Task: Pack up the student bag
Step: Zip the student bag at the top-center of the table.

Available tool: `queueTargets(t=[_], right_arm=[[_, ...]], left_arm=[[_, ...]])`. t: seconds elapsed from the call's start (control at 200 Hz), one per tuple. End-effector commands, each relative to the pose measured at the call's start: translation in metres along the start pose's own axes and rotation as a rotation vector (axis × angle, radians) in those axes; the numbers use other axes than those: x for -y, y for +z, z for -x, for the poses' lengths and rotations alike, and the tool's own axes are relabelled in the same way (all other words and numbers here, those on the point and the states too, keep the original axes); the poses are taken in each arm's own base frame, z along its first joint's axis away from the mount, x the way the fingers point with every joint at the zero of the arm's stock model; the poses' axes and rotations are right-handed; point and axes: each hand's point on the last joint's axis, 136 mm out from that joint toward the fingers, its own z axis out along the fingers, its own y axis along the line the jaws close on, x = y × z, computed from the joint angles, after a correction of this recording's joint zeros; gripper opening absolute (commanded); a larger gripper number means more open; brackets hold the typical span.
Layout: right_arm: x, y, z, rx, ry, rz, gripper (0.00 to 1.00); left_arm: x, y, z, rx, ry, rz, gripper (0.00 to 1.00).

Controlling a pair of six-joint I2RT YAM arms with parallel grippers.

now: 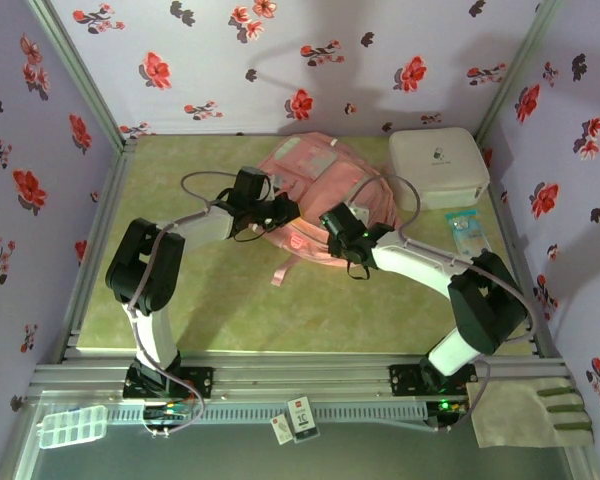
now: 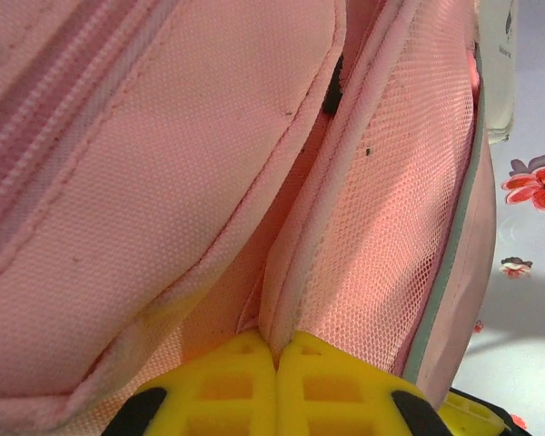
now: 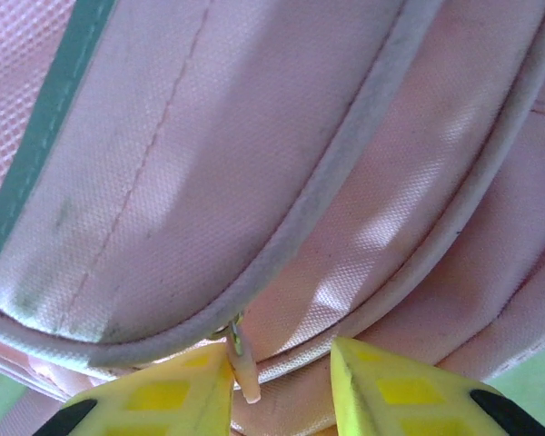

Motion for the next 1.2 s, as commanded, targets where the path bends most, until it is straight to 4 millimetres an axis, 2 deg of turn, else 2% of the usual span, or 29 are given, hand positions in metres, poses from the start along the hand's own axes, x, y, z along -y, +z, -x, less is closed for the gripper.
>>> queueTargets(t=[0.0,0.115,0.225,0.36,0.515,0.75,0.925,1.085,1.145,1.195], right_arm=[[0.001,0.001,-0.005,-0.038,-0.123,-0.002,0.33],[-0.003,0.003,-0.001,-0.028,-0.189,0.003,0.29],[0.002,0.002,0.004,-0.009,-0.240,-0.026,0.25],[0.000,-0.002,0.007,0.014,-0.284,-0.006,0.25],[-0.017,-0.004,0.009,0.042,-0.378,0.093,0.27],[-0.016,0.004,0.014,0.051,-0.404,0.060,0.22],[-0.005,0.001,0.021,0.085,-0.416,0.004,0.10],[0.026,-0.003,0.039,0.130,-0.387,-0.066,0.08],[0.028,-0.003,0.043,0.125,-0.386,-0.046,0.08],[0.019,-0.004,0.043,0.109,-0.403,0.015,0.08]], left_arm=[[0.006,-0.015,0.021,0.054,0.036,0.006,0.00],[0.006,-0.016,0.022,0.053,0.037,0.009,0.00],[0.004,-0.019,0.023,0.055,0.035,0.014,0.00],[0.001,-0.020,0.022,0.053,0.031,0.018,0.00],[0.002,-0.021,0.022,0.045,0.030,0.009,0.00],[0.002,-0.023,0.021,0.038,0.036,0.012,0.00],[-0.004,-0.028,0.022,0.034,0.048,0.029,0.00],[-0.018,-0.045,0.028,0.033,0.093,0.067,0.00],[-0.023,-0.052,0.028,0.021,0.113,0.082,0.00],[-0.026,-0.058,0.029,0.011,0.132,0.094,0.00]])
